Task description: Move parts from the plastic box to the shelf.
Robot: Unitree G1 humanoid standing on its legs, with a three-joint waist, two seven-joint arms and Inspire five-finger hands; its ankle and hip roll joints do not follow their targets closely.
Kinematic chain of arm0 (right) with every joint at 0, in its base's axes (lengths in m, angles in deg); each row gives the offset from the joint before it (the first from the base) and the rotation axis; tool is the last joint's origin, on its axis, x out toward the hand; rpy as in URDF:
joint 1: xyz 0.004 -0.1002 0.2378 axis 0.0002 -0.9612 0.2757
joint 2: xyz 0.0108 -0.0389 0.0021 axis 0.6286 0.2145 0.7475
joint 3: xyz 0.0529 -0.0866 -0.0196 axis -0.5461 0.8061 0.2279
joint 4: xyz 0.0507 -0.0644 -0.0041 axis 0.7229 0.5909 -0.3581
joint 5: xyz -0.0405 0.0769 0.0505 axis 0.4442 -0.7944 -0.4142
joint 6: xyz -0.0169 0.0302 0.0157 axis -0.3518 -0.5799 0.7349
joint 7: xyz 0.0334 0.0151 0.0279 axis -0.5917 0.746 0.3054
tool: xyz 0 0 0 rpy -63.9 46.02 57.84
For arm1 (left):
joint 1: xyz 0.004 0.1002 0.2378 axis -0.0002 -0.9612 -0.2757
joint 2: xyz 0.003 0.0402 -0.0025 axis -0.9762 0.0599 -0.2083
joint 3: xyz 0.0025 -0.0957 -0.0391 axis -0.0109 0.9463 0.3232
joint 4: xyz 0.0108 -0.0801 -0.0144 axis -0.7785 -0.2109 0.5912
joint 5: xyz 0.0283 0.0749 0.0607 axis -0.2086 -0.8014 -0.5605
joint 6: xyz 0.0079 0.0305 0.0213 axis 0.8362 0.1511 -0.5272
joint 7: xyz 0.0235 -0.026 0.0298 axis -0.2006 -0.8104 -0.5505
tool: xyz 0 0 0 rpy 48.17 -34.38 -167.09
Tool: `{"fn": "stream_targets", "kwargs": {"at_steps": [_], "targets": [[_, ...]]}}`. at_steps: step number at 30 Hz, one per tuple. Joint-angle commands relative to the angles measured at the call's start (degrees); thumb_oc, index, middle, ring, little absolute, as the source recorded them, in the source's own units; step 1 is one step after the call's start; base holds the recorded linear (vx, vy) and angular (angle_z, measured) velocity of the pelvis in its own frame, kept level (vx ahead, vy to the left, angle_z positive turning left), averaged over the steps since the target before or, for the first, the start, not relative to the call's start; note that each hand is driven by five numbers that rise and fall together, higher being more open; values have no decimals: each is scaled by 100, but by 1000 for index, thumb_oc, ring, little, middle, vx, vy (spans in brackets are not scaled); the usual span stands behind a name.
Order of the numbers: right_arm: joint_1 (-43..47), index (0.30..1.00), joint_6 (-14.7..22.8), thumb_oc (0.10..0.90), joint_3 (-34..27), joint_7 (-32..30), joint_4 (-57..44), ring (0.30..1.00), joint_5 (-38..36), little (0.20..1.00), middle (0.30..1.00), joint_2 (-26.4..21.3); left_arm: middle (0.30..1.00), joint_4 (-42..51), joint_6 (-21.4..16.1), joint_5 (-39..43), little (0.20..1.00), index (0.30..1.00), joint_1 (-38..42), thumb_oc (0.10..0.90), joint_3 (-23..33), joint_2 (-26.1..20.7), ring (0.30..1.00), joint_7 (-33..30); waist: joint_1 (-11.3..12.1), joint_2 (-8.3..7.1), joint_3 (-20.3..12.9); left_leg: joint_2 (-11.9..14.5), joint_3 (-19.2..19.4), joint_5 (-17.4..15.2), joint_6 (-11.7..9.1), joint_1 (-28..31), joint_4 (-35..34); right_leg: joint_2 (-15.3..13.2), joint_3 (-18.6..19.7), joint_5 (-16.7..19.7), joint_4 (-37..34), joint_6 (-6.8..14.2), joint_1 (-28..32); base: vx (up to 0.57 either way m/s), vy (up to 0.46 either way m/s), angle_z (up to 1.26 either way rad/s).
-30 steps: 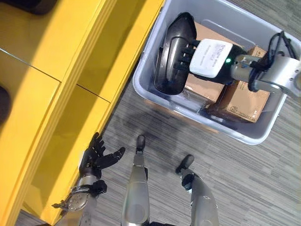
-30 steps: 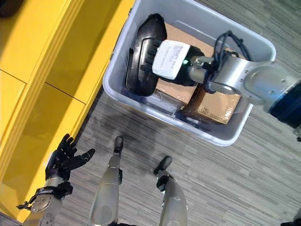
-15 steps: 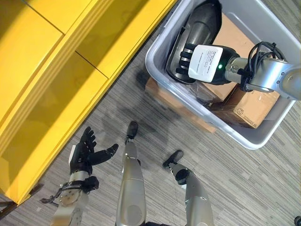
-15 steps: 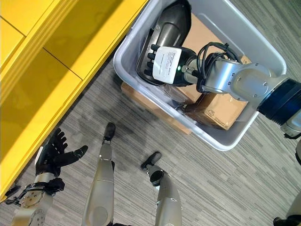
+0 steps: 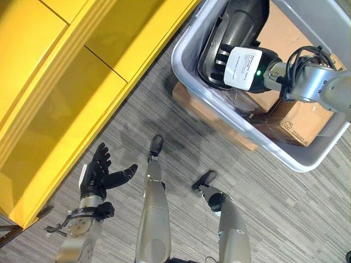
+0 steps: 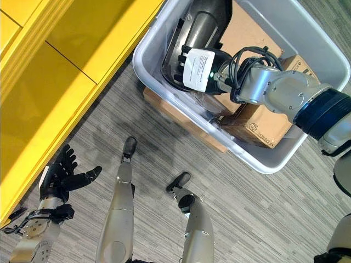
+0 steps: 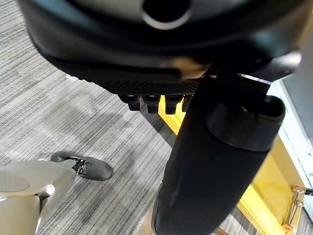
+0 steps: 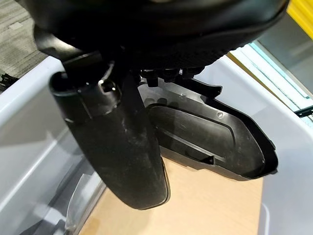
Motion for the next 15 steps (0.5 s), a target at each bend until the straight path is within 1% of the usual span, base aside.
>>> {"fn": "stream_targets", "kwargs": {"at_steps": [1, 8, 15], "targets": [[697, 1000, -341, 900, -164, -290, 93, 1000, 151, 1000, 1000, -402, 1000, 316, -439, -65, 1000, 1000, -17, 900, 176, -372, 1000, -146, 265, -322, -8, 338, 338, -57, -291, 805, -491, 88, 547, 541, -1216, 844, 741, 0, 0, 0], [807, 1000, -501, 900, -164, -427, 405, 1000, 323, 1000, 1000, -516, 1000, 356, -482, -27, 1000, 1000, -74, 900, 261, -499, 1000, -205, 315, -461, -8, 248, 234, -101, -256, 679, -491, 59, 575, 515, -1151, 863, 589, 43, 6, 4], [866, 1000, -751, 900, -164, -587, 850, 1000, 436, 1000, 1000, -553, 1000, 372, -523, 20, 1000, 1000, -114, 900, 312, -532, 1000, -242, 302, -504, -8, 171, 193, -145, -211, 576, -491, 31, 595, 497, -1089, 875, 459, 11, 2, 1]]}}
